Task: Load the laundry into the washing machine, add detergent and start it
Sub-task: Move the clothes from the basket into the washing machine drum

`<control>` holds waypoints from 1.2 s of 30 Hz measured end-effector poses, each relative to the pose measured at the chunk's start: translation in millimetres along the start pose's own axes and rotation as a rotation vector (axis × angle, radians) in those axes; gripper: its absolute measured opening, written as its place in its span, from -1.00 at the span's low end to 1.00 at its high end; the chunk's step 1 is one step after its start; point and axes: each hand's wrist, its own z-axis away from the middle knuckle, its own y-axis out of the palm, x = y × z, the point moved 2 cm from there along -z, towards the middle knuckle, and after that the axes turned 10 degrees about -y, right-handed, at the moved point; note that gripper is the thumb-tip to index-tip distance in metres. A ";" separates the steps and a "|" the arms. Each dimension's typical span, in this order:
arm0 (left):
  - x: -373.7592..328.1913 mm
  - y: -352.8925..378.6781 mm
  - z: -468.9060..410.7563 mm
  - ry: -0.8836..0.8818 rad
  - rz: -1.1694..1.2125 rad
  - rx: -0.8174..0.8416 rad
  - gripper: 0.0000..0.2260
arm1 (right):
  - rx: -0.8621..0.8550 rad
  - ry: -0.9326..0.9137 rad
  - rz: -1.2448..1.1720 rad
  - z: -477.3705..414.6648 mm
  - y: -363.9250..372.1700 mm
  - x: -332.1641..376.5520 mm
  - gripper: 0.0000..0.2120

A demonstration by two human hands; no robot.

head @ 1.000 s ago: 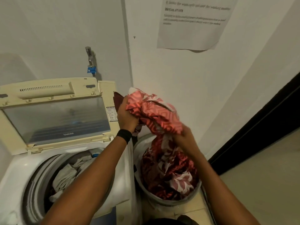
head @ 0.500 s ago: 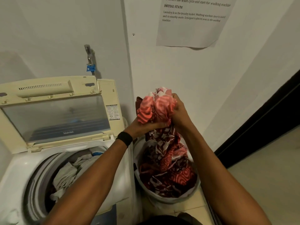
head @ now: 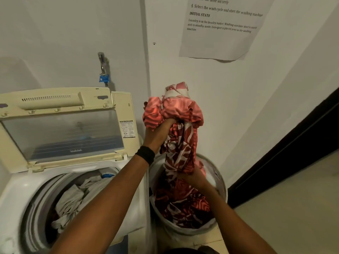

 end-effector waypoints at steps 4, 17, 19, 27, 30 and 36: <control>11.9 -24.7 -4.5 0.029 -0.069 -0.162 -0.64 | -0.092 -0.069 0.019 9.7 -37.2 34.8 -0.69; 8.1 -13.9 24.3 -0.090 -0.195 0.359 -0.35 | -0.428 -0.353 -0.100 -29.4 -70.7 143.3 -0.80; 9.0 -9.3 30.4 -0.032 -0.207 0.342 -0.27 | -0.320 -0.331 -0.158 -29.4 -61.5 140.3 -0.59; 11.4 -3.2 14.1 -0.044 0.026 -0.138 -0.56 | -0.188 -0.324 -0.189 -17.4 -56.7 123.3 -0.34; 7.1 2.5 12.3 -0.052 0.134 -0.150 -0.63 | -0.409 -0.322 -0.183 -15.7 -24.3 90.7 0.07; -6.3 3.8 2.9 -0.017 0.099 -0.133 -0.46 | -0.062 0.008 -0.054 -5.7 23.0 14.0 -0.40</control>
